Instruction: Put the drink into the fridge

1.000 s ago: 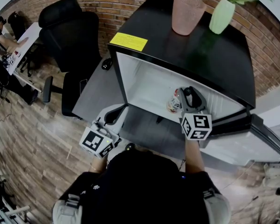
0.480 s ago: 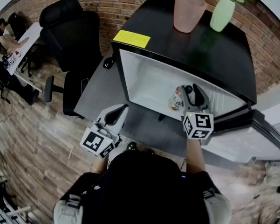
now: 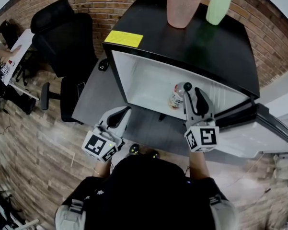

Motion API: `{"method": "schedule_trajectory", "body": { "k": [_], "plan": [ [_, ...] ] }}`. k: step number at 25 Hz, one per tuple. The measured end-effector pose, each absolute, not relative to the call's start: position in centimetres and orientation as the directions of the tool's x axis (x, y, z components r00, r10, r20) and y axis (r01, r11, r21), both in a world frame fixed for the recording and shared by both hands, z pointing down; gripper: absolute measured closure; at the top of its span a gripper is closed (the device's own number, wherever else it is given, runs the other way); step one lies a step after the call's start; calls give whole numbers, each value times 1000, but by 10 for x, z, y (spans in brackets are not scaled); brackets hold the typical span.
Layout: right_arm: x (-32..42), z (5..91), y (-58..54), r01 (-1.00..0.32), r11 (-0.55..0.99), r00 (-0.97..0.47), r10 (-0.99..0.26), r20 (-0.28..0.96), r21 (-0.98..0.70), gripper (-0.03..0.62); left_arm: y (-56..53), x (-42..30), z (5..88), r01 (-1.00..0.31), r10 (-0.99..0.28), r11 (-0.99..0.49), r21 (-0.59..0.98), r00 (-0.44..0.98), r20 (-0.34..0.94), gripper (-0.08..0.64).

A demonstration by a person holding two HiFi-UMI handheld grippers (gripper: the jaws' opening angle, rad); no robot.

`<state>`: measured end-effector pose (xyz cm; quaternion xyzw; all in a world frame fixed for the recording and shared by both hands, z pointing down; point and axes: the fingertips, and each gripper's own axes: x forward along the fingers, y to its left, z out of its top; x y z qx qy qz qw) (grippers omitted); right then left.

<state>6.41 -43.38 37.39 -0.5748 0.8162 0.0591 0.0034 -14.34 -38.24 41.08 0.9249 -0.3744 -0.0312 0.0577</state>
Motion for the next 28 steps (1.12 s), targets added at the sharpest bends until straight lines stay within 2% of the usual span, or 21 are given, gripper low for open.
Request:
{"method": "schedule_trajectory", "body": {
  "k": [12,19,28],
  "plan": [
    [77,398,-386,-952,304,-304,-953,-4,32,591,-389,-103,416,-596,-602,-793,129,799,-5,557],
    [83,413,-369,-955,297,-296,-954,53,21,595,-391,-91,418,-578,-582,-806,127,813,6,557],
    [84,417,-367,-953,302,-299,-952,62,27,595,-390,-83,420,-563,-566,-817,125,824,12,557]
  ]
}}
